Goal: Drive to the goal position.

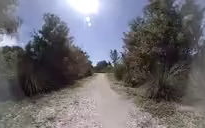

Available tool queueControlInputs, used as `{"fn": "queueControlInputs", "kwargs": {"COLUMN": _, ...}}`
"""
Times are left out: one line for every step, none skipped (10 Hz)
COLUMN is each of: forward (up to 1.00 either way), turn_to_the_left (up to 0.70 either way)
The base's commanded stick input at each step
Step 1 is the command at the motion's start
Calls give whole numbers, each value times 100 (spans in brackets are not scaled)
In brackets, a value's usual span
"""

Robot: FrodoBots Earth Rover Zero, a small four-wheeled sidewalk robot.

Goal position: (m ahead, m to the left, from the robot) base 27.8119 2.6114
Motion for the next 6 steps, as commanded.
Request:
{"fn": "queueControlInputs", "kwargs": {"forward": 85, "turn_to_the_left": 0}}
{"fn": "queueControlInputs", "kwargs": {"forward": 85, "turn_to_the_left": 0}}
{"fn": "queueControlInputs", "kwargs": {"forward": 85, "turn_to_the_left": 0}}
{"fn": "queueControlInputs", "kwargs": {"forward": 85, "turn_to_the_left": 0}}
{"fn": "queueControlInputs", "kwargs": {"forward": 85, "turn_to_the_left": 0}}
{"fn": "queueControlInputs", "kwargs": {"forward": 85, "turn_to_the_left": 0}}
